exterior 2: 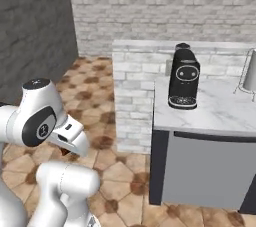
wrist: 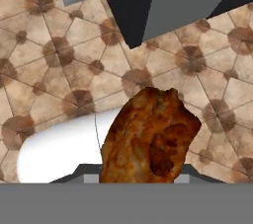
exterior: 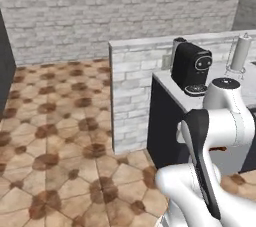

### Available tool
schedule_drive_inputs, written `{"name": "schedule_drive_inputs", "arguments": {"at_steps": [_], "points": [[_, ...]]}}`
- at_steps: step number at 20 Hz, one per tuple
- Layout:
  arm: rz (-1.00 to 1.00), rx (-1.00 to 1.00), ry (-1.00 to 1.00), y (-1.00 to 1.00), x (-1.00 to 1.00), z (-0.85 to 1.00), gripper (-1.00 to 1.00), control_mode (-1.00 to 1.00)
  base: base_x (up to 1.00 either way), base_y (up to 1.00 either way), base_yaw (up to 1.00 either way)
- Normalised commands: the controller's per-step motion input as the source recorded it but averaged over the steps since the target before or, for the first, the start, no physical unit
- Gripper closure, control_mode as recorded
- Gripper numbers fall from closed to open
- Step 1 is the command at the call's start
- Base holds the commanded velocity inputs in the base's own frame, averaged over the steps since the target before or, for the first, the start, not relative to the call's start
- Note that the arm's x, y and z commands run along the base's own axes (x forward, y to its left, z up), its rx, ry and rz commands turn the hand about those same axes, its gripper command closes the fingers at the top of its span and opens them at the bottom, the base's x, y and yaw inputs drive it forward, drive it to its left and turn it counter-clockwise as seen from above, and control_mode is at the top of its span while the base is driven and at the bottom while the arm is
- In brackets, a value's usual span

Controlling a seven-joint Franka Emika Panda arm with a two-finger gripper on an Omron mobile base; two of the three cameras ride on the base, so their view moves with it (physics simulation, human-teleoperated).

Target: Take the chicken drumsticks from the pan and place one on each plate on the dining counter.

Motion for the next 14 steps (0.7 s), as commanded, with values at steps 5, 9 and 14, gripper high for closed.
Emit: {"name": "schedule_drive_inputs", "arguments": {"at_steps": [5,9,14], "points": [[0.0,0.0,0.0,0.0,0.0,0.0,1.0,1.0,0.75,1.0,-0.33],[0.0,0.0,0.0,0.0,0.0,0.0,1.0,1.0,0.83,1.0,-0.36],[0.0,0.0,0.0,0.0,0.0,0.0,1.0,1.0,0.89,1.0,-0.38]]}}
